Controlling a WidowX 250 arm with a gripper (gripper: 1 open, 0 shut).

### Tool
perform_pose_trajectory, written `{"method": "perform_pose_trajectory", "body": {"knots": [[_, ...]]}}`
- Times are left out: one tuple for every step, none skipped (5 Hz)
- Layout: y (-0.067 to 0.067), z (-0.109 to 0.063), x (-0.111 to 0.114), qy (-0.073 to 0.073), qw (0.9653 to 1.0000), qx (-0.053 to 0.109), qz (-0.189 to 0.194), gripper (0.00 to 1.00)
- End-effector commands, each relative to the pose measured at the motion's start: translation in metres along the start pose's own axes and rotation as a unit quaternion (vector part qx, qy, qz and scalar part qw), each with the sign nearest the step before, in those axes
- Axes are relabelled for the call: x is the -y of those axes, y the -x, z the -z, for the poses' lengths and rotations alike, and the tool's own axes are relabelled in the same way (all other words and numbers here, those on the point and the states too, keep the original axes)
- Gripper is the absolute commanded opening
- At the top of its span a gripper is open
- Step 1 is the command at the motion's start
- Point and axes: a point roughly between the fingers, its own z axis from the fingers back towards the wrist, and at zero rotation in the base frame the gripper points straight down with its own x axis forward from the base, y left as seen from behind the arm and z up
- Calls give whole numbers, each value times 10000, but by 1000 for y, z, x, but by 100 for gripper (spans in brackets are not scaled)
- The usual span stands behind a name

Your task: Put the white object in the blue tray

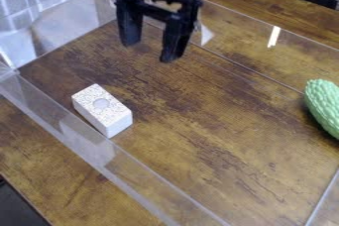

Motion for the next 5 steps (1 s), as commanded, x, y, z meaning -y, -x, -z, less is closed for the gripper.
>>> {"method": "perform_pose_trajectory", "body": {"knots": [[-11, -19, -5, -43, 9978, 441, 496, 100], [-16, -14, -6, -64, 9966, 468, 670, 100], [-22, -10, -7, -107, 9947, 521, 884, 100], [-29, -7, -9, -139, 9929, 556, 1045, 100], [-34, -3, -10, -170, 9912, 588, 1172, 100]]}}
